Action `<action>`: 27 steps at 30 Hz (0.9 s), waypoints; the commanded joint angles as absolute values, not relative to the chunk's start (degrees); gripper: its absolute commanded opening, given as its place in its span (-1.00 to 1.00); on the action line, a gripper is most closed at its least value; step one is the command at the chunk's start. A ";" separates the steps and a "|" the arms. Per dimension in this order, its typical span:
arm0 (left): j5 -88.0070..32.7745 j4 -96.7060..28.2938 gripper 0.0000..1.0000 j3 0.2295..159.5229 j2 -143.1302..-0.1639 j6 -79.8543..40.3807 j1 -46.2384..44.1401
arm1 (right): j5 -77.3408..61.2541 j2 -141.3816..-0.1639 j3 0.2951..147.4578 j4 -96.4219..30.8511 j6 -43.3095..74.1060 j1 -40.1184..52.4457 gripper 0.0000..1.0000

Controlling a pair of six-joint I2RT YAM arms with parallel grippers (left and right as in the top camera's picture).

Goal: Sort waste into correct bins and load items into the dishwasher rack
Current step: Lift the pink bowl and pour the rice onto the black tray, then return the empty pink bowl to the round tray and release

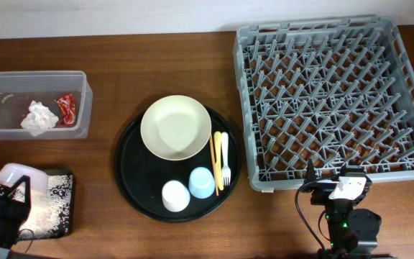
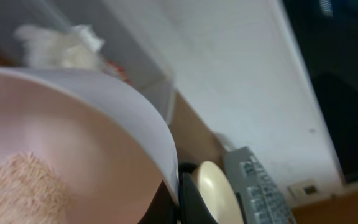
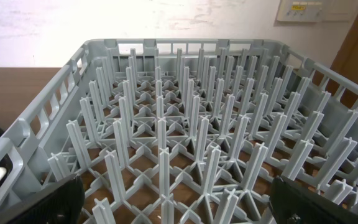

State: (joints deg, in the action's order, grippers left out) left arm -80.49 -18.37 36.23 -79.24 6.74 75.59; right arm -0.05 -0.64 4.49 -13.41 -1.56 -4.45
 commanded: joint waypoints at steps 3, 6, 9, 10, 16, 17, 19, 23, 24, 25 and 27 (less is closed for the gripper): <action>-89.97 -18.50 -0.99 34.50 -79.18 15.00 77.21 | 0.25 -0.30 4.08 -13.61 -1.50 -4.14 0.96; -83.72 -18.48 -0.99 34.04 -81.69 14.92 77.14 | 0.25 -0.30 4.08 -13.61 -1.50 -4.14 0.96; -89.23 -13.50 -0.99 34.00 -88.27 13.56 77.14 | 0.27 -0.30 4.08 -13.61 -1.48 -4.14 0.96; -90.17 -12.58 -0.99 34.02 -89.41 12.16 77.14 | 0.25 -0.30 4.08 -13.61 -1.48 -4.14 0.96; -90.00 -11.49 -0.99 34.00 -89.49 9.65 76.93 | 0.25 -0.30 4.08 -13.61 -1.50 -4.14 0.97; -89.80 -10.68 -0.99 34.06 -89.49 4.99 76.93 | 0.25 -0.30 4.08 -13.61 -1.48 -4.14 0.96; -86.06 -10.04 -0.98 35.48 -89.19 -5.02 76.93 | 0.25 -0.30 4.08 -13.61 -1.48 -4.14 0.96; -72.60 -10.04 -0.98 36.73 -81.82 -18.90 72.64 | 0.25 -0.30 4.08 -13.61 -1.48 -4.14 0.96; -69.32 -10.04 -0.99 37.34 -78.19 -21.82 70.04 | 0.25 -0.32 4.08 -13.61 -1.48 -4.14 0.96; -67.11 -10.07 -0.98 38.59 -74.32 -24.29 67.40 | 0.25 -0.30 4.08 -13.61 -1.48 -4.14 0.96; -64.60 -11.73 -0.99 41.36 -66.89 -28.34 62.24 | 0.25 -0.32 4.08 -13.61 -1.48 -4.14 0.96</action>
